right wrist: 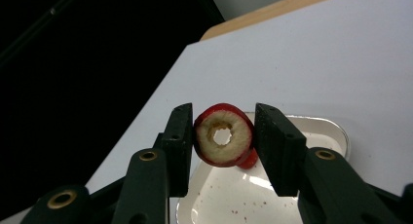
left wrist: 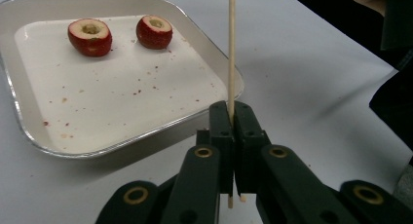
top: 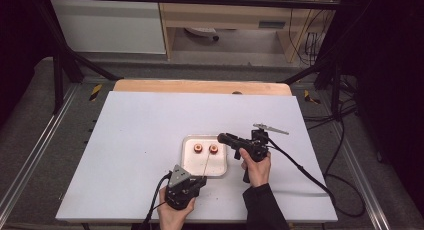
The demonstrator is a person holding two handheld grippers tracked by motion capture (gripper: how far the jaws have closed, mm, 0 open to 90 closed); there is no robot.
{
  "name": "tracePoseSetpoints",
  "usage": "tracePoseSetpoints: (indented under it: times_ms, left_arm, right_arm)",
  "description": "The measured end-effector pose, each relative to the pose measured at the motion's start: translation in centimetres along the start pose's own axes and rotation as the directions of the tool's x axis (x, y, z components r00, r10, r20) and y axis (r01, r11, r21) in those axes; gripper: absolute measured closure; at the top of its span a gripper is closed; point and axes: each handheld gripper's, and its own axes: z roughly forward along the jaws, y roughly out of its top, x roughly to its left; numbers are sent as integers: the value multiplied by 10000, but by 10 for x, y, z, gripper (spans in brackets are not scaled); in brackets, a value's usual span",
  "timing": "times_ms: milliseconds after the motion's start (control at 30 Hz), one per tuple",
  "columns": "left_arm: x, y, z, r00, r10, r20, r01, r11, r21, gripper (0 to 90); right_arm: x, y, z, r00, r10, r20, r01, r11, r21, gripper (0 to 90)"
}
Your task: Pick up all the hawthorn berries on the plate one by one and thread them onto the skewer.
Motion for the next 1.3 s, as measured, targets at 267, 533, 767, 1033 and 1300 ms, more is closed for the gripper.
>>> tracePoseSetpoints:
  times_ms: [267,533,767,1033,1300]
  left_arm:
    - [-11,2,8,9998,-166,51,165,9996,223,884]
    - [-14,5,13,9991,-406,133,403,9989,257,884]
    - [-12,7,14,9986,-490,182,484,9984,304,884]
    - [-12,8,14,9987,-488,164,482,9984,300,884]
    - [-11,8,14,9984,-524,224,517,9981,326,884]
  right_arm:
    - [3,-3,0,9993,54,-370,-91,9949,-1008,601]
    - [7,-4,-2,9981,74,-607,-155,9908,-1344,601]
    - [8,-5,-4,9970,-110,-762,8,9912,-1322,602]
    - [8,-7,-4,9964,-232,-821,128,9921,-1249,601]
    - [8,-8,-3,9956,-360,-870,260,9932,-1132,602]
